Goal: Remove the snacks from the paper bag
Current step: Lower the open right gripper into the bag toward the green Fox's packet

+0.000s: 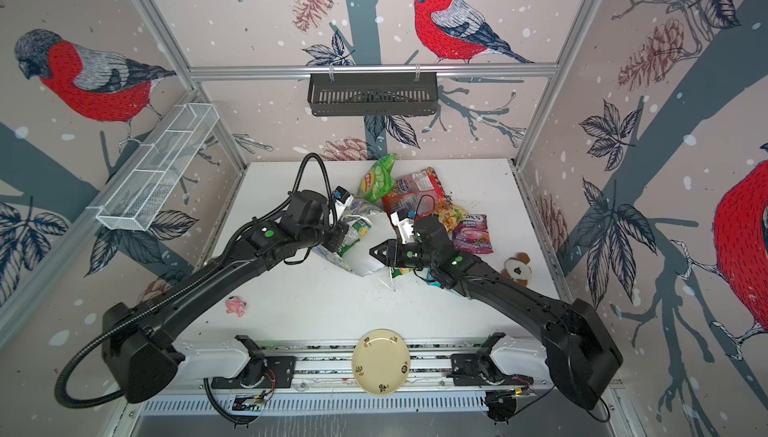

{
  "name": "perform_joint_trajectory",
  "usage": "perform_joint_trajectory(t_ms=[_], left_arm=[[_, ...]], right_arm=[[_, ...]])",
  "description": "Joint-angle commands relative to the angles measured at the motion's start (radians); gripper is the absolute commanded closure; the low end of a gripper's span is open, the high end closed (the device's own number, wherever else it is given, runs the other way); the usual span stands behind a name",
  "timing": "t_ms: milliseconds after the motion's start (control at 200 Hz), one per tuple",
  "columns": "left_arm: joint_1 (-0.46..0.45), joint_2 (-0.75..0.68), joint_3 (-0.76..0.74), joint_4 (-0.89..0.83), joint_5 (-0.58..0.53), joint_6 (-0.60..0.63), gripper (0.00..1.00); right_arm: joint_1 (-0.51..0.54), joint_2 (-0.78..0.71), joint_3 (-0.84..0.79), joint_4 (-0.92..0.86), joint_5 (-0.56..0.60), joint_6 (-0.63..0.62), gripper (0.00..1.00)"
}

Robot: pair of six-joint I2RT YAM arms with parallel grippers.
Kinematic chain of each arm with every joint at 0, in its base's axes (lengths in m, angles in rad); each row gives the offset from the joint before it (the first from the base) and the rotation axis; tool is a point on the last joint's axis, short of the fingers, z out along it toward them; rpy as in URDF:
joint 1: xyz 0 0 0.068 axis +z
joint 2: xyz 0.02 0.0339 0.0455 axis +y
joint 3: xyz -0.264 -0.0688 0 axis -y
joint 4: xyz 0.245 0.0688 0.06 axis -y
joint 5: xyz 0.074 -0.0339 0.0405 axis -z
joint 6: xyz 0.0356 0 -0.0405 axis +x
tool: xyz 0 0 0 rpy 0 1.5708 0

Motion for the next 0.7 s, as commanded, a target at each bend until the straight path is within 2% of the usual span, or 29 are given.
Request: perform_joint_trajectory(t_ms=[0,145,370,585,695], left_arm=[[-0.001,0.022,0.034,-0.041,-0.026,-0.030,1.00],[-0.001,0.074,0.093,-0.088,-0.036,-0.090,1.00],[-0.001,0.120,0.164,-0.143,-0.057,-0.118,1.00],[-0.001,0.124,0.180,-0.157,-0.061,-0.125,1.00],[-0.001,0.129,0.190,-0.168,-0.059,-0.127,1.00]], right_arm=[[0.037,0.068,0.026,0.071,0.066,0.110,0.62],[0.077,0.147,0.058,0.134,0.158,0.185,0.62],[0.130,0.284,0.177,0.061,0.336,0.175,0.60],[0.132,0.335,0.209,-0.001,0.437,0.151,0.57],[0.127,0.363,0.223,-0.009,0.442,0.133,0.54]])
